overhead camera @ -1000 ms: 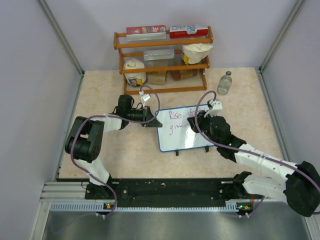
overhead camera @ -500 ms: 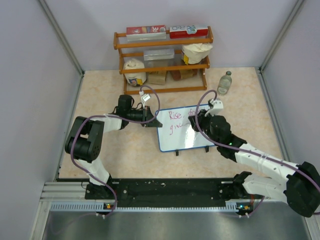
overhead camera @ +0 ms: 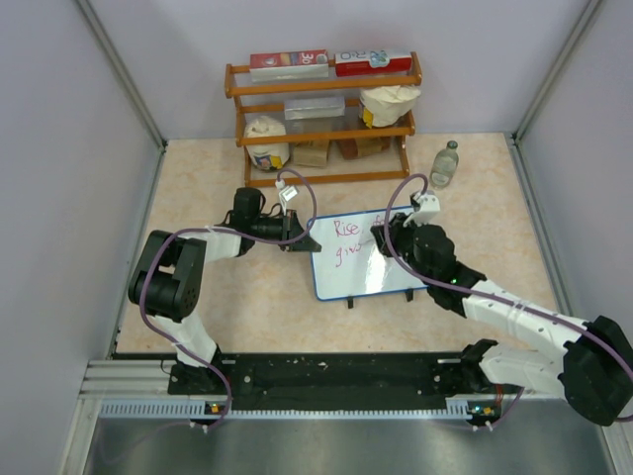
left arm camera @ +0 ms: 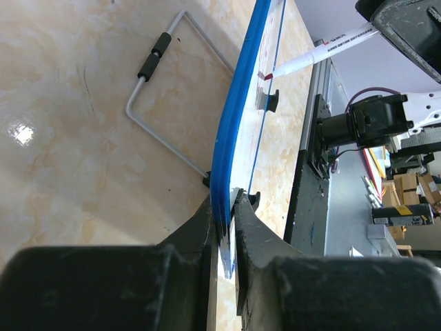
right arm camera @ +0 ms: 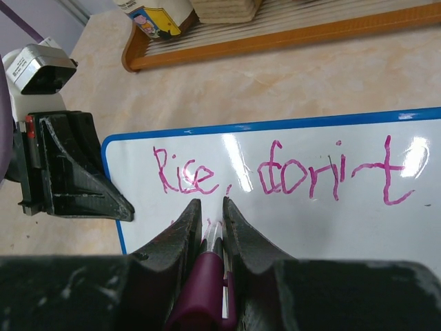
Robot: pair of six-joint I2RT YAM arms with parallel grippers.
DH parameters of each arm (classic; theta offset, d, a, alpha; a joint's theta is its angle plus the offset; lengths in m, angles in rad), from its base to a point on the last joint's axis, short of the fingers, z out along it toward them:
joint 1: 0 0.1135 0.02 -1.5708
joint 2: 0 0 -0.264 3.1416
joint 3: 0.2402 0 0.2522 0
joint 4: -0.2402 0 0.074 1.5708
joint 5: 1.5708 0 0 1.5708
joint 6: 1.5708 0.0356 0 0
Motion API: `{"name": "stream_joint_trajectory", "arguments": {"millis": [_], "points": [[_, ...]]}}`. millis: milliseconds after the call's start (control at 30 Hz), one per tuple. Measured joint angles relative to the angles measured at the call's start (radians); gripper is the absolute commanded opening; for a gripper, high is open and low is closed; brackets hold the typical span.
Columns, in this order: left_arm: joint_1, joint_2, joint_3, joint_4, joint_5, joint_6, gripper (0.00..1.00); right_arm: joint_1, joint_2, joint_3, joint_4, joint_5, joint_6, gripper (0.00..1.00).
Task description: Write a sentence on the whiteboard
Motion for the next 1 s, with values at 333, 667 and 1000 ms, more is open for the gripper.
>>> {"name": "stream_joint_trajectory", "arguments": {"millis": [333,667,1000], "points": [[0.0,0.0,0.0,0.0,0.0,0.0,0.0,0.0,-0.003,-0.003,-0.012,-0.029,0.005,0.0],[0.0,0.0,0.0,0.0,0.0,0.0,0.0,0.0,-0.024,-0.032,-0.021,-0.04,0.022,0.0],[0.0,0.0,0.0,0.0,0.0,0.0,0.0,0.0,-0.045,-0.039,-0.051,-0.029,0.022,0.0]]}}
